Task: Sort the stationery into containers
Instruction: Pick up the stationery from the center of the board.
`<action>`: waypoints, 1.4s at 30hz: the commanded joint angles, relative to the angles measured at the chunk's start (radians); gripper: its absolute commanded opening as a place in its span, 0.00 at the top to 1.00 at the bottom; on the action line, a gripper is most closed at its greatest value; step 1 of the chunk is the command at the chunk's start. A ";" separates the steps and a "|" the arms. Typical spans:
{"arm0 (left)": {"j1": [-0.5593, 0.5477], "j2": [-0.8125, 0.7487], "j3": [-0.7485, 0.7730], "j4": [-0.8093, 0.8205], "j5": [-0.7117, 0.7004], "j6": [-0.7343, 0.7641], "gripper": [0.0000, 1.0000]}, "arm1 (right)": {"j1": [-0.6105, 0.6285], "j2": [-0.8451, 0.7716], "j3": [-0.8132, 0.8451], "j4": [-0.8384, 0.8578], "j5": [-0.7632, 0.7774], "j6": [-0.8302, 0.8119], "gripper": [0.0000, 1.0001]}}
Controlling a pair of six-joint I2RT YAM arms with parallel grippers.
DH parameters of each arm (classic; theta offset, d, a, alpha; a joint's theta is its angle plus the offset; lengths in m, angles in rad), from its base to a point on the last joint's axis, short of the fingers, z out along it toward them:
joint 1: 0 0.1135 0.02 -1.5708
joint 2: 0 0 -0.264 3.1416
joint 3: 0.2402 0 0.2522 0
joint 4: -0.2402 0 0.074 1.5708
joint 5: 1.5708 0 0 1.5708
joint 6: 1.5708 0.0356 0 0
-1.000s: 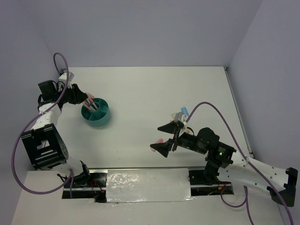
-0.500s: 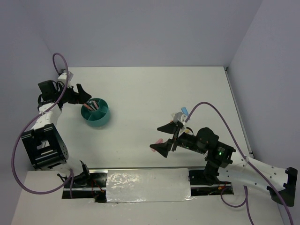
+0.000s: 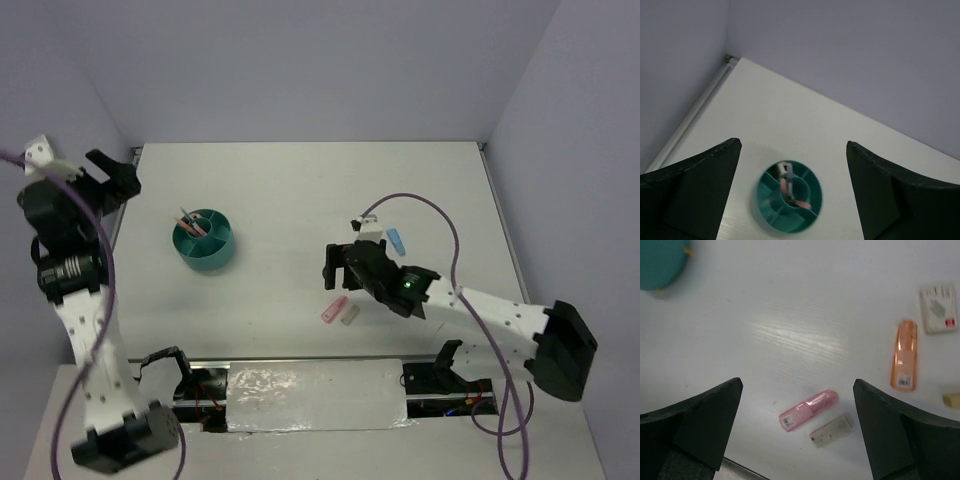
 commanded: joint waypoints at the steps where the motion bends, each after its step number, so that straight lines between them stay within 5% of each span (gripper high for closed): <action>1: -0.007 -0.254 -0.203 -0.130 0.182 -0.186 0.01 | -0.015 0.147 0.100 -0.221 0.111 0.286 0.00; 5: -0.035 -0.518 -0.541 0.053 0.403 -0.257 0.01 | -0.009 0.303 0.157 -0.369 0.204 0.487 0.00; 8: -0.090 -0.594 -0.614 0.035 0.365 -0.164 0.01 | 0.006 0.331 0.137 -0.393 0.226 0.616 0.08; 13: -0.203 -0.675 -0.608 -0.025 0.259 -0.143 0.01 | 0.040 0.360 0.080 -0.374 0.221 0.744 0.28; 26: -0.205 -0.619 -0.659 0.044 0.337 -0.173 0.01 | 0.127 0.391 0.054 -0.531 0.235 0.963 0.48; 36: -0.205 -0.597 -0.646 0.039 0.365 -0.159 0.01 | 0.126 0.455 0.040 -0.463 0.215 0.924 0.47; 42: -0.205 -0.516 -0.516 -0.088 0.207 -0.049 0.01 | 0.132 0.440 -0.002 -0.345 0.161 0.902 0.73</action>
